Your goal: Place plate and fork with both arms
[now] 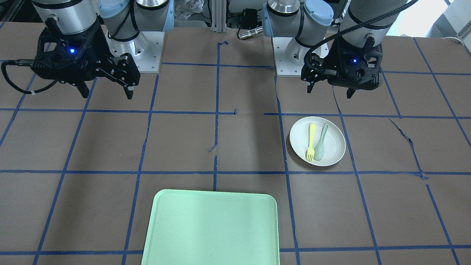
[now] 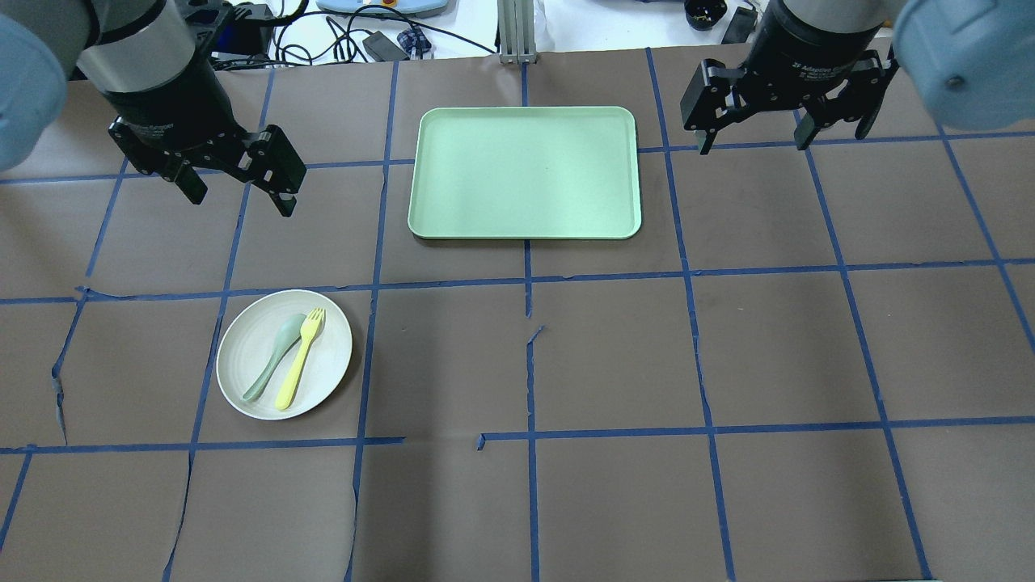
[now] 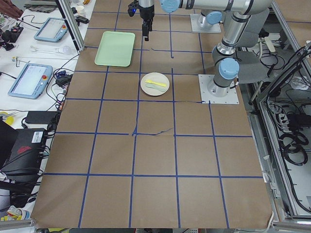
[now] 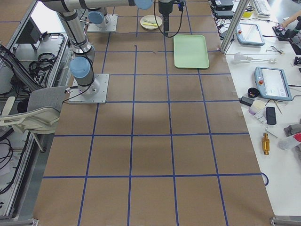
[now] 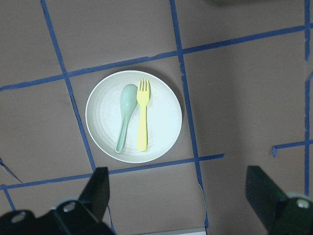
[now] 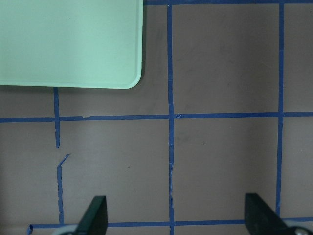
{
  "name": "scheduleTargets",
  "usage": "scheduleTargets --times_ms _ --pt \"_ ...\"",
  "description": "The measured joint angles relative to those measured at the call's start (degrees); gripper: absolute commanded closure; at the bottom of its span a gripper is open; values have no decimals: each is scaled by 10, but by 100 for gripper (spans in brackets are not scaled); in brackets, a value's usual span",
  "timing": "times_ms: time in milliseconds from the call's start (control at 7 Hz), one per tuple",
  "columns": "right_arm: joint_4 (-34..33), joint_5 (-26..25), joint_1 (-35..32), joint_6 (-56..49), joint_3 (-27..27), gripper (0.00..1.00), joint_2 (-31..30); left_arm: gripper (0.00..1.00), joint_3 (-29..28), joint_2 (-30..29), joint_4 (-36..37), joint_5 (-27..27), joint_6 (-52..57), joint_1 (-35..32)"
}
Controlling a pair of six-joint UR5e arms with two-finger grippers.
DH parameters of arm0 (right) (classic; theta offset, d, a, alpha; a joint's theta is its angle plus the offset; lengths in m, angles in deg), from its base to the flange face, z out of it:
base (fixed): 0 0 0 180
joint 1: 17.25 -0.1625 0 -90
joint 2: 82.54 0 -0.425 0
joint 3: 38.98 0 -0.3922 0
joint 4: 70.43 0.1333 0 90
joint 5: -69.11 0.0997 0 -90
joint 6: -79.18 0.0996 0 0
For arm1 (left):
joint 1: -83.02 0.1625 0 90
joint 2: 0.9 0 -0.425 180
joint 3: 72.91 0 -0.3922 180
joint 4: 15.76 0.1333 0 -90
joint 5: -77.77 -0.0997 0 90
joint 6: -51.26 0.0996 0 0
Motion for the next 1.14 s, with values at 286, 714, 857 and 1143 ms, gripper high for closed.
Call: scheduleTargets --times_ms 286,714,857,1143 --pt "1 0 0 0 0 0 0 0 8 1 4 1 -1 0" --pt "1 0 0 0 0 0 0 0 13 1 8 5 -1 0" --pt "1 0 0 0 0 0 0 0 13 0 8 6 -1 0" --pt "1 0 0 0 0 0 0 0 14 0 8 6 -1 2"
